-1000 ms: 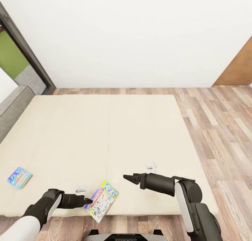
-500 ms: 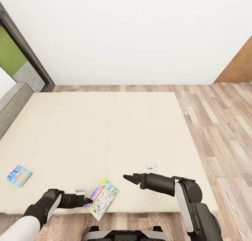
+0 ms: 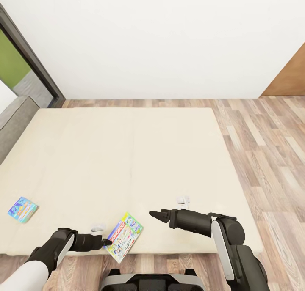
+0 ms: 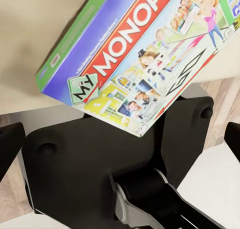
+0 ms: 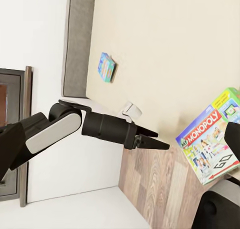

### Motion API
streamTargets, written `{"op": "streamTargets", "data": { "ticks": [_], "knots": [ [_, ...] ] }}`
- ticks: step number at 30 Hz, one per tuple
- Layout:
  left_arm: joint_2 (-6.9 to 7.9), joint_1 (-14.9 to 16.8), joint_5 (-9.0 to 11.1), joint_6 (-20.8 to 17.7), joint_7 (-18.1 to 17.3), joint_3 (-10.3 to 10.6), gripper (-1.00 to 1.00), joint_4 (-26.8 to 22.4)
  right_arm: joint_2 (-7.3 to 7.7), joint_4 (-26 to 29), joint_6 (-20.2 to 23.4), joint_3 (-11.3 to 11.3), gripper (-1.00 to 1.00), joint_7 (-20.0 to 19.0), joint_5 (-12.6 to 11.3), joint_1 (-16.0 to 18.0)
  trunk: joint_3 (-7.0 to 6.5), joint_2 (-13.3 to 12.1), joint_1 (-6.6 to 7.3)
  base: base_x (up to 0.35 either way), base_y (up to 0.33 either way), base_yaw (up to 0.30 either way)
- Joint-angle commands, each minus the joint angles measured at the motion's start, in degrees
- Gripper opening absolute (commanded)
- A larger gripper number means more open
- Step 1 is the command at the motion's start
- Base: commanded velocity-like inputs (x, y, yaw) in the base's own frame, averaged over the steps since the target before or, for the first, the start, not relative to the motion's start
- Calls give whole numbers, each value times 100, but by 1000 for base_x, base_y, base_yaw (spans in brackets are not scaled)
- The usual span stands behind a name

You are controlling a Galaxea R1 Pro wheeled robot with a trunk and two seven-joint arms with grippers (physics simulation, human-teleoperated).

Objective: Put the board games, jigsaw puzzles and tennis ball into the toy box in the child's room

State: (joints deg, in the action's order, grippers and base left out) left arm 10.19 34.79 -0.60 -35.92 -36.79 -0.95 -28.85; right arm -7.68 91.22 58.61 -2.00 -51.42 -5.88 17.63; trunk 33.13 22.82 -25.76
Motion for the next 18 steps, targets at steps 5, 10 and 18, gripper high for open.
{"op": "streamTargets", "data": {
  "ticks": [5,10,18],
  "knots": [
    [0,2,-4,-33,-25,-11,100,-34,-5,1,36,-11,100,0,-27,3,53,9,-3,0,0,0],
    [0,2,-3,-30,-27,-12,100,-62,-5,1,30,-11,100,0,-27,-2,99,9,-3,0,0,0],
    [-3,6,-11,162,-1,-10,100,-82,-11,1,17,-9,100,3,-27,-5,169,9,-3,0,0,0]
  ]
}}
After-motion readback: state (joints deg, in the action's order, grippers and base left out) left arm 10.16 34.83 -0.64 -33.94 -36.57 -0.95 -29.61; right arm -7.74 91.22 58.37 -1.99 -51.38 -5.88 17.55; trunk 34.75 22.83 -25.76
